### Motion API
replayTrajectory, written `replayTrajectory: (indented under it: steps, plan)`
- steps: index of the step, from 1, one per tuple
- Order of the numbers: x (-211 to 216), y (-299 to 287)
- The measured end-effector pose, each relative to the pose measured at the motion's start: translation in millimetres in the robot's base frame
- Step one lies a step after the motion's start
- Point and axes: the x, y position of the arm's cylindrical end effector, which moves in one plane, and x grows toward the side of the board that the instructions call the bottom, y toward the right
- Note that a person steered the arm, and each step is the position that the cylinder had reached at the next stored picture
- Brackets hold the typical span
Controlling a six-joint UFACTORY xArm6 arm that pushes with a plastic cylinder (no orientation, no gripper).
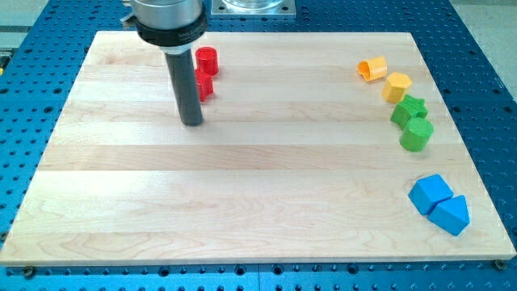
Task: Place your arm in between green circle and blue cube
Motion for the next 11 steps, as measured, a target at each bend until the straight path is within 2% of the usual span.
replayTrajectory:
  steps: [1, 2, 7, 10, 11]
  plan:
    - [5.1, 61.1]
    - [3.2, 91.2]
    - [11.9, 103.4]
    - [43.2, 207.6]
    - [84.9, 280.5]
